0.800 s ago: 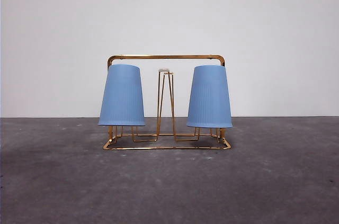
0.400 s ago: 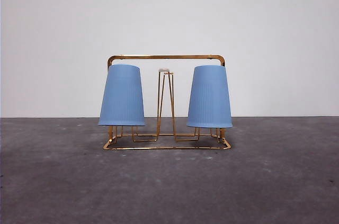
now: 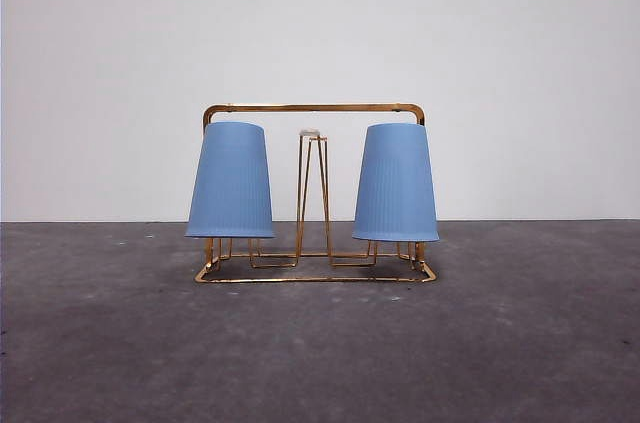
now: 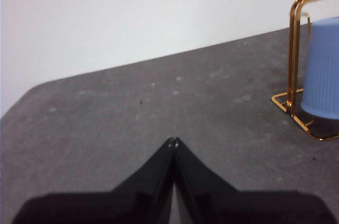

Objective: Pick up cup 1,put cup 1 in the cup rack,pick up cup 2,put cup 2 in the cup rack

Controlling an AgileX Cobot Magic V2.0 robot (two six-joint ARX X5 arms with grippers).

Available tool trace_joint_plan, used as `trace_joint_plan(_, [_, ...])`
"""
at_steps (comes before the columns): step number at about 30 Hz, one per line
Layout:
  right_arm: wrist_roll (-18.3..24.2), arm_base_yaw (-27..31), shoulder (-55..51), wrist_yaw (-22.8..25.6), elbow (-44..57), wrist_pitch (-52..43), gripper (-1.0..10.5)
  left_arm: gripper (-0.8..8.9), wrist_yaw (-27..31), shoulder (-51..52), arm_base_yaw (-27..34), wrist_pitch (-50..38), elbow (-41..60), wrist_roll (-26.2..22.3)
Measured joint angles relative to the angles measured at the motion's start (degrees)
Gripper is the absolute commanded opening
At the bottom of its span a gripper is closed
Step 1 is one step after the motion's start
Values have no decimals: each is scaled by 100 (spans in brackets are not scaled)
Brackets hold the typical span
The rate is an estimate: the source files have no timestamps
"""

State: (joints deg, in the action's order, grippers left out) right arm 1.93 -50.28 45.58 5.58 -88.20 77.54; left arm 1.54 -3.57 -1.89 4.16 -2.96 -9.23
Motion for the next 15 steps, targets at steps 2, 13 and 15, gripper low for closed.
trace_joint_plan(2, [0, 0, 0, 0, 0, 0, 2, -4, 4, 127, 0, 0, 105, 63])
trace_joint_plan(13, [0, -2, 0, 0, 0, 0, 2, -3, -247, 321, 2, 562, 192, 348])
trace_joint_plan(15, [-2, -2, 0, 0, 0, 0, 2, -3, -284, 317, 2, 562, 192, 378])
